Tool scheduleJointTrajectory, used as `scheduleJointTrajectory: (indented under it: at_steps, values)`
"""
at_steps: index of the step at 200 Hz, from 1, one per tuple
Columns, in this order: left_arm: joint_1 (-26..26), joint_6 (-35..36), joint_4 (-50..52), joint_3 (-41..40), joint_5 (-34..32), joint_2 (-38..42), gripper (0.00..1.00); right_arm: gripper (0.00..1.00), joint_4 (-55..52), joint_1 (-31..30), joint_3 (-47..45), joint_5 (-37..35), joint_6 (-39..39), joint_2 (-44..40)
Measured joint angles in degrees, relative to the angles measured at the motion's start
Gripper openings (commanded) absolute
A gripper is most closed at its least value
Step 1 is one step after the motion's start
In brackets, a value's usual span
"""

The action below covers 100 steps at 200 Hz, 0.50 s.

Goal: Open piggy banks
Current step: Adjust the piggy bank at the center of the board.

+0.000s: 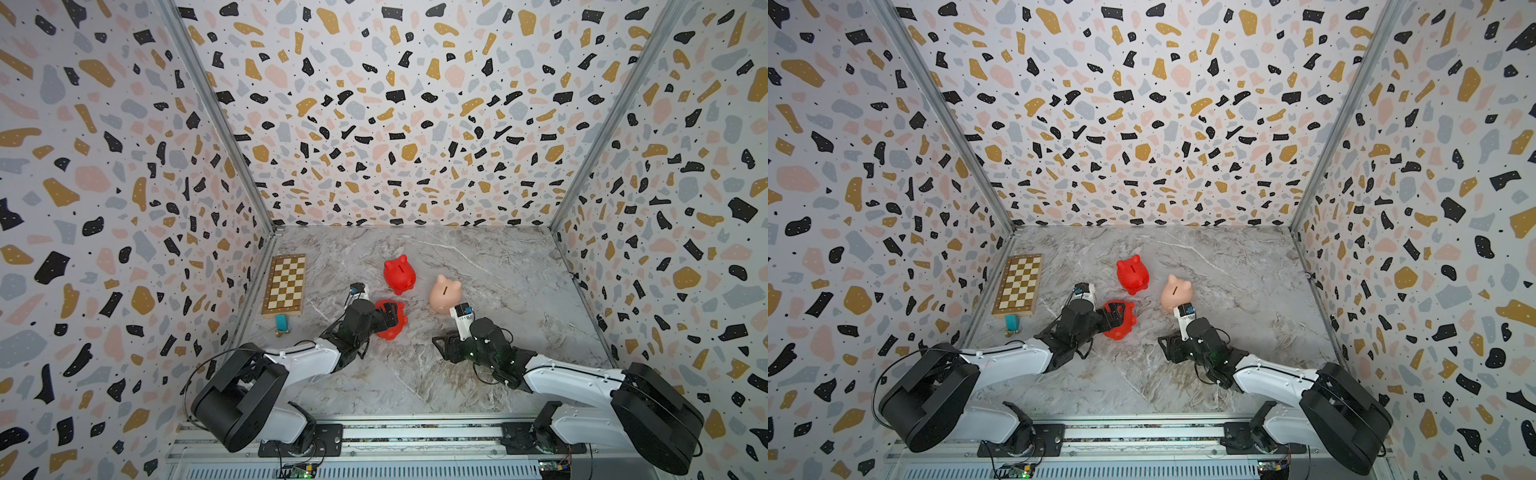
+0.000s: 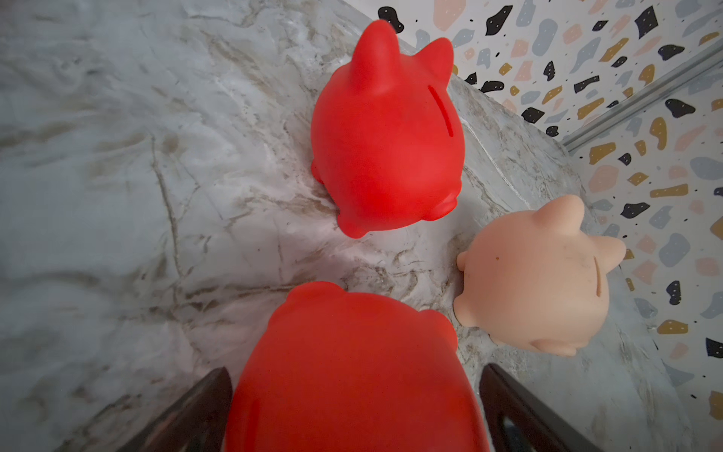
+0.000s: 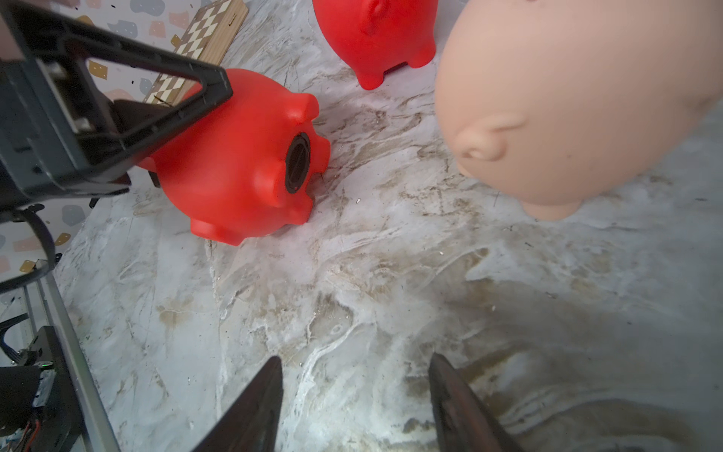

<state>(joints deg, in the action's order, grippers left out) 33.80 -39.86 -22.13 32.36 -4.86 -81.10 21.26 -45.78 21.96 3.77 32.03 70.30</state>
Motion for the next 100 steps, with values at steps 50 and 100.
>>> scheduleJointTrajectory:
  at_steps: [50, 100]
  values:
    - [-0.4, 7.8, 11.6, 7.8, 4.4, -0.2, 0.99, 0.74, 0.1, 0.0, -0.2, -1.1, 0.2, -0.5]
    - [-0.4, 16.2, 26.1, 16.4, 7.8, -3.7, 0.99, 0.77, 0.2, -0.1, -0.3, -1.9, 0.1, -0.9]
